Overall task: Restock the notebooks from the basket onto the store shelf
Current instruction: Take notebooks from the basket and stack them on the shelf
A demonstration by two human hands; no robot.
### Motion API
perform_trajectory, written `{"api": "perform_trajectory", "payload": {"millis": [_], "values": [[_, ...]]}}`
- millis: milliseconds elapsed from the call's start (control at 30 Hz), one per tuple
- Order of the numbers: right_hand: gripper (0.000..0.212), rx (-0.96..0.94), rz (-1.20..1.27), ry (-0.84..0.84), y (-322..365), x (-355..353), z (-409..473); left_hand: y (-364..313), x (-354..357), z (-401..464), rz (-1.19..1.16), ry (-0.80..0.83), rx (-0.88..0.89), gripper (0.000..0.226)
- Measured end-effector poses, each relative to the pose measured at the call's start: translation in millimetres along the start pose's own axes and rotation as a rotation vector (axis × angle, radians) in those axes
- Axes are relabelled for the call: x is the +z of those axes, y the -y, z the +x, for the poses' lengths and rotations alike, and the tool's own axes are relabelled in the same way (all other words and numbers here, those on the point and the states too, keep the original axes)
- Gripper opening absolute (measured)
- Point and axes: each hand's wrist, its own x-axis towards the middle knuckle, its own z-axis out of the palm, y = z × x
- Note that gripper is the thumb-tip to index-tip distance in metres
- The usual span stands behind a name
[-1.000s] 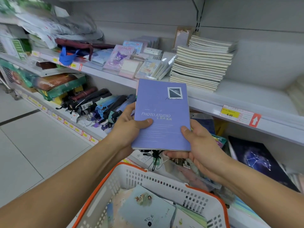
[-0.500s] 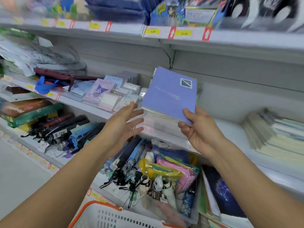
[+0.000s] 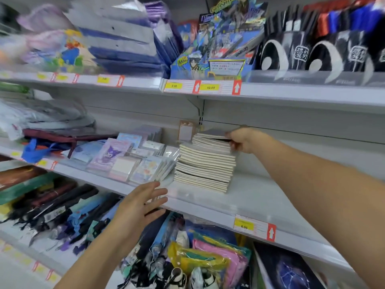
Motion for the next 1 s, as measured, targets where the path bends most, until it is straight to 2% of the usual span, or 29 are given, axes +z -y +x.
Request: {"api": "perform_trajectory", "payload": {"millis": [67,167,400,600,767,833,900,933,967,1000], "values": [[0.025,-0.040,-0.321,-0.060,-6.4,-4.4,-1.9,0.1,-4.8,1.4,0.003,-0.013,-0.011,0.028],[0.039,-0.131,-0.543,-0.120,-12.0,-8.9,-6.0,3.0,-4.5,0.8,0.017,-0.020,-0.031,0.026],[0.052,-0.272,-0.678,-0.219,-19.4,2.7,6.0,2.8,2.3,-4.5,0.035,-0.023,-0.050,0.024],[0.043,-0.367,-0.731,-0.339,-32.8,2.6,16.8,2.2,2.1,-7.4,0.052,-0.054,-0.059,0.021],[0.039,-0.504,-1.003,-0.315,-31.1,0.0,7.2,4.2,-1.0,-9.7,0.070,-0.058,-0.070,0.018],[0.035,-0.544,-1.061,-0.384,-28.9,2.0,-8.7,3.6,-2.8,-12.0,0.108,-0.062,-0.078,0.017],[0.035,-0.693,-0.937,-0.550,-38.7,11.3,-38.3,4.6,-7.3,-16.9,0.220,-0.072,-0.093,0.018],[0.034,-0.799,-0.781,-0.594,-52.8,23.2,-61.3,8.4,-13.2,-19.1,0.313,-0.085,-0.100,0.020],[0.031,-0.874,-0.580,-0.557,-76.0,40.8,-89.1,14.3,-20.8,-23.0,0.440,-0.095,-0.112,0.021],[0.028,-0.900,-0.413,-0.445,-108.5,63.6,-116.9,22.2,-30.0,-26.8,0.595,-0.082,-0.134,0.023]]}}
